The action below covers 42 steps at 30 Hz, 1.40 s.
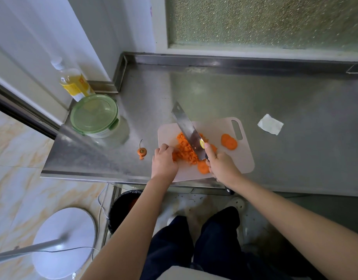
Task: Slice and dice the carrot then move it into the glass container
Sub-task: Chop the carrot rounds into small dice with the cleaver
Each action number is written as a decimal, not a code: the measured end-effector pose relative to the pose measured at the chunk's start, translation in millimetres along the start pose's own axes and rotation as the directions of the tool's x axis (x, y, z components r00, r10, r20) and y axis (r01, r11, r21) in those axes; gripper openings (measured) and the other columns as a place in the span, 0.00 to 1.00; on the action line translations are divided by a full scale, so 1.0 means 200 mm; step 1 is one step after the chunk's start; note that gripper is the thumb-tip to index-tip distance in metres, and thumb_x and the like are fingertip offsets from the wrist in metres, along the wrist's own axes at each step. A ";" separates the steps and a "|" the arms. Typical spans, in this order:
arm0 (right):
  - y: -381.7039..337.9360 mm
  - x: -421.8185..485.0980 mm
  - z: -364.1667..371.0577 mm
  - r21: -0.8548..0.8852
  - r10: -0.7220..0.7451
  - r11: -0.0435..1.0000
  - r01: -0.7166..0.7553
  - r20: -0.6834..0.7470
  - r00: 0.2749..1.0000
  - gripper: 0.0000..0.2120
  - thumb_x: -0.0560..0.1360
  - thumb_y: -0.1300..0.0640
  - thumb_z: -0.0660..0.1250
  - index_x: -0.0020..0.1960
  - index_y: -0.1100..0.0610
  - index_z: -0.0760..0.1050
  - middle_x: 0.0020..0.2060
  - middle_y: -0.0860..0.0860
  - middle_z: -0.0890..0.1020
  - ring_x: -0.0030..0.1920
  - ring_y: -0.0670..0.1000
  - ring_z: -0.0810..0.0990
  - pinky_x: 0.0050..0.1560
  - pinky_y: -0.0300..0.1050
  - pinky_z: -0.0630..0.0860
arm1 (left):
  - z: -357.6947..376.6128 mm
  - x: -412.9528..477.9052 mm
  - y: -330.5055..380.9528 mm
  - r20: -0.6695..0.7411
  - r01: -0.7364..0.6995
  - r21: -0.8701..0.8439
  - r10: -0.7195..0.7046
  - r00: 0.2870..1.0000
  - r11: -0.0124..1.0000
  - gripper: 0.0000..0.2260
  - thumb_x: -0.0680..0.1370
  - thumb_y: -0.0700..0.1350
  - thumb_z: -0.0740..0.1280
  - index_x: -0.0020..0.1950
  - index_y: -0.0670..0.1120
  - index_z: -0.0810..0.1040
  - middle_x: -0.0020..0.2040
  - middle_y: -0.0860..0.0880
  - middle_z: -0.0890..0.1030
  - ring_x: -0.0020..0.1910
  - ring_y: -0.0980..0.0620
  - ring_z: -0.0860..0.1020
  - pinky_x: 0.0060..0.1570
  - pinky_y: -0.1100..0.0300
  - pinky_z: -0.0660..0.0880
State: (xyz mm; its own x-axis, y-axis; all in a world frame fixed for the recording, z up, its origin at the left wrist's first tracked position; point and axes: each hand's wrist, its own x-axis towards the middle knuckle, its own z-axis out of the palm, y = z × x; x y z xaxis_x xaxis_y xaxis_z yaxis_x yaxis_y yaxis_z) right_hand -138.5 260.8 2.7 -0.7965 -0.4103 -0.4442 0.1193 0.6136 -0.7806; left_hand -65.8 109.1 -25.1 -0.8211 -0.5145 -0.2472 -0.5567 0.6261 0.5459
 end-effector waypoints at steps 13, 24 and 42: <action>-0.02 0.00 0.03 -0.052 -0.035 0.998 0.036 0.011 0.999 0.30 0.77 0.34 0.50 0.25 0.53 0.57 0.21 0.50 0.62 0.25 0.52 0.62 0.32 0.48 0.60 | 0.01 -0.01 -0.02 -0.017 0.017 -0.001 -0.017 1.000 1.000 0.17 0.76 0.43 0.65 0.65 0.44 0.72 0.58 0.43 0.69 0.59 0.43 0.67 0.60 0.55 0.64; -0.03 -0.02 0.02 -0.089 -0.057 0.994 0.058 0.013 0.998 0.30 0.78 0.36 0.49 0.30 0.58 0.63 0.25 0.54 0.65 0.27 0.53 0.64 0.31 0.45 0.61 | 0.01 0.02 -0.01 0.030 -0.179 0.223 0.177 0.984 0.958 0.15 0.77 0.45 0.62 0.64 0.47 0.72 0.59 0.45 0.68 0.59 0.44 0.65 0.58 0.55 0.63; -0.03 -0.01 0.02 -0.078 -0.039 0.996 0.039 0.007 0.999 0.29 0.79 0.37 0.50 0.28 0.56 0.62 0.26 0.53 0.68 0.28 0.52 0.65 0.31 0.45 0.61 | 0.01 -0.03 0.00 -0.148 -0.055 0.329 0.109 0.983 0.943 0.16 0.77 0.53 0.62 0.58 0.42 0.71 0.56 0.45 0.72 0.55 0.44 0.69 0.54 0.54 0.64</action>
State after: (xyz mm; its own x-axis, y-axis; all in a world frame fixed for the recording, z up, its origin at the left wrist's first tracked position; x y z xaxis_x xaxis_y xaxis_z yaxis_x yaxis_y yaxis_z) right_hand -135.7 255.7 7.3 -0.7966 -0.4382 -0.4165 0.0414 0.6478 -0.7607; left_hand -61.3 112.4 -26.1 -0.8493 -0.5239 -0.0647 -0.5208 0.8115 0.2651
